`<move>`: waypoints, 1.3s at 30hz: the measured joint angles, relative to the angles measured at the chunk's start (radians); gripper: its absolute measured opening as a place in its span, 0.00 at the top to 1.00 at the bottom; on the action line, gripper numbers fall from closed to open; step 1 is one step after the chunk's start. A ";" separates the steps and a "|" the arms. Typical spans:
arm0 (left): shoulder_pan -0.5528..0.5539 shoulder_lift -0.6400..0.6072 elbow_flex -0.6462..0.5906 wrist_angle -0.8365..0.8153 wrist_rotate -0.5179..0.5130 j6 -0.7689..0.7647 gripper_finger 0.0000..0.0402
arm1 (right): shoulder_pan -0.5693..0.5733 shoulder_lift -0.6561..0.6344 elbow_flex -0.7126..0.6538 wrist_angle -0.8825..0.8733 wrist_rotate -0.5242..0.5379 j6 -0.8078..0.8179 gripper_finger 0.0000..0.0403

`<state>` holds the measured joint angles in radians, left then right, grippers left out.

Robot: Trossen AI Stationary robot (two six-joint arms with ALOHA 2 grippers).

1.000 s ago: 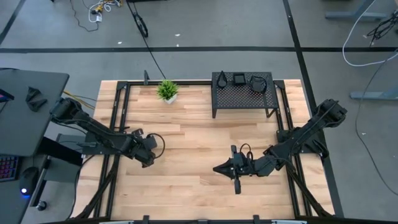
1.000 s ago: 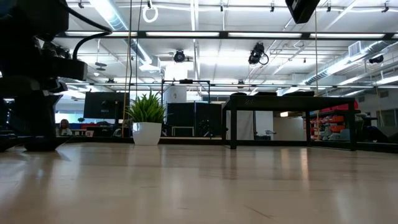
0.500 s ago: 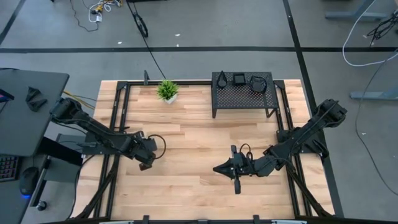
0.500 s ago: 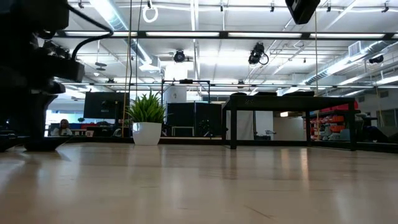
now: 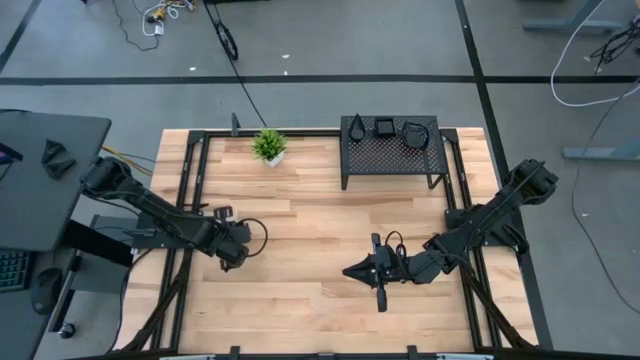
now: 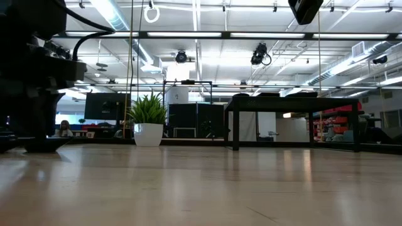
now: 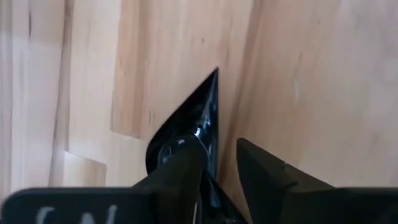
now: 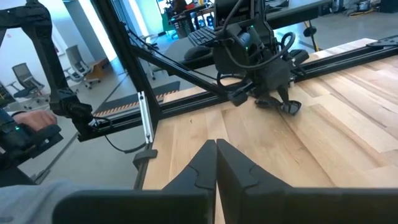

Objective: Pick & Place Mini shaped plates
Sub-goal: Stack the black drop-shaped plate on top of the black drop-shaped plate on the shelf

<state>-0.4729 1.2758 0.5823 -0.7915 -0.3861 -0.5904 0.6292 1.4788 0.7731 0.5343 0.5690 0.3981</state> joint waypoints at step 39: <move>0.137 0.047 0.000 0.064 0.111 0.139 0.91 | 0.001 0.000 0.001 -0.004 0.000 -0.014 0.97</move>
<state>-0.3363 1.3226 0.5823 -0.7273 -0.2752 -0.4509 0.6300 1.4788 0.7738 0.5301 0.5686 0.3837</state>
